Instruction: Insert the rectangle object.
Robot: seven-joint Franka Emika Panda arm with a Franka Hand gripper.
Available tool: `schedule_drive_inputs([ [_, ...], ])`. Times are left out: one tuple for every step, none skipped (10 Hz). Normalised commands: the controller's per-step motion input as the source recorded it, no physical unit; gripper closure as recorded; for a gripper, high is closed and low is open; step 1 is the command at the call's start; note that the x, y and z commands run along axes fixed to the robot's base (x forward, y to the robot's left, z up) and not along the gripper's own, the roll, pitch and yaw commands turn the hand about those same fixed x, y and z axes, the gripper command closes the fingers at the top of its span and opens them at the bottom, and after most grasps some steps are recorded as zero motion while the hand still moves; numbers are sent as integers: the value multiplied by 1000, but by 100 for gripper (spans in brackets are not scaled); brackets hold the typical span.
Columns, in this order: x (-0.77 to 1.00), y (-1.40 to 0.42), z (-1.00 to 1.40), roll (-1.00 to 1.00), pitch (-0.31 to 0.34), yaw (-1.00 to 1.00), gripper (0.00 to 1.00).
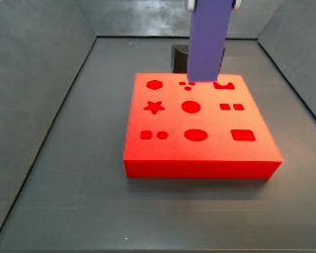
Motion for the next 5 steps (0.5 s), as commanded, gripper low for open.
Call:
schedule_drive_inputs([
  [634, 0, -260, 259, 396, -34, 100],
  [683, -34, -166, 243, 396, 0, 100],
  [909, -194, -3, 140, 256, 0, 100],
  [1000, -63, -146, 0, 110, 0, 100],
  [1000, 0, -166, -11, 0, -40, 100],
])
